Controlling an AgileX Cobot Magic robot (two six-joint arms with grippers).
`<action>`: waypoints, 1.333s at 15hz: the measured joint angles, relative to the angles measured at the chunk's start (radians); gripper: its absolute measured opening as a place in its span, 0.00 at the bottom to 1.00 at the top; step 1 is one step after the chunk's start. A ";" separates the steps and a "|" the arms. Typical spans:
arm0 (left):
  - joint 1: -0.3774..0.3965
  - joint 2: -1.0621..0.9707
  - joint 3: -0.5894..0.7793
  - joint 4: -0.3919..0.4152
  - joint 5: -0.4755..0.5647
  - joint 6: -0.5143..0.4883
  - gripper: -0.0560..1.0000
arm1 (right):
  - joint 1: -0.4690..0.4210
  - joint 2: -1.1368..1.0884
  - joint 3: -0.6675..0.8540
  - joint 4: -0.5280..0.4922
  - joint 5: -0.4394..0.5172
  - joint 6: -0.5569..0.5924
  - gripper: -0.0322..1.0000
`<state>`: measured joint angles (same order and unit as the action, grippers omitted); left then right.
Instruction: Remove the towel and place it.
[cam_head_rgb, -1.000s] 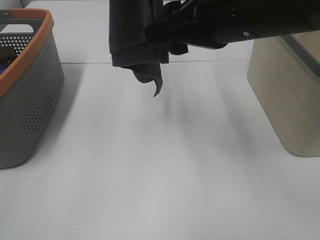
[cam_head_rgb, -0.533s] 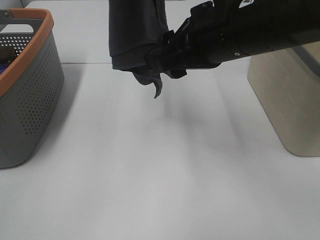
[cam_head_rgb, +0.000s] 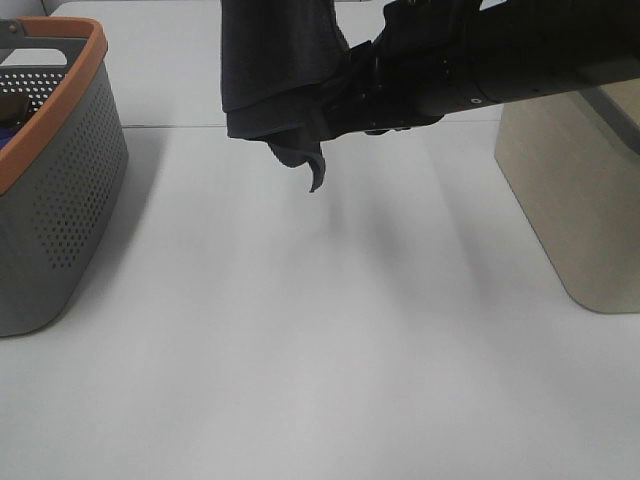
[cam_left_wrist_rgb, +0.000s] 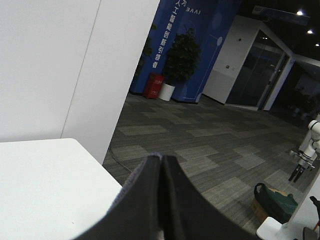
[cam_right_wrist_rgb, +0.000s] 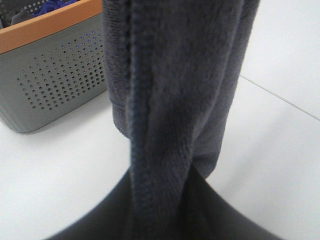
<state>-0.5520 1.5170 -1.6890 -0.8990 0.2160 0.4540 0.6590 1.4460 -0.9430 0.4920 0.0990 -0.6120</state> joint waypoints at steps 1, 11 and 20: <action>0.000 0.000 0.000 0.000 0.000 0.000 0.05 | 0.000 0.000 0.000 -0.007 0.001 0.000 0.09; 0.000 0.000 0.000 0.034 -0.007 0.000 0.05 | 0.000 0.000 0.000 -0.074 0.036 0.000 0.20; 0.000 0.000 0.000 0.212 0.007 0.001 0.05 | 0.000 0.000 -0.016 -0.126 0.200 0.016 0.03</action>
<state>-0.5520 1.5170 -1.6890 -0.6870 0.2230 0.4550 0.6590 1.4460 -0.9590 0.3660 0.2990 -0.5960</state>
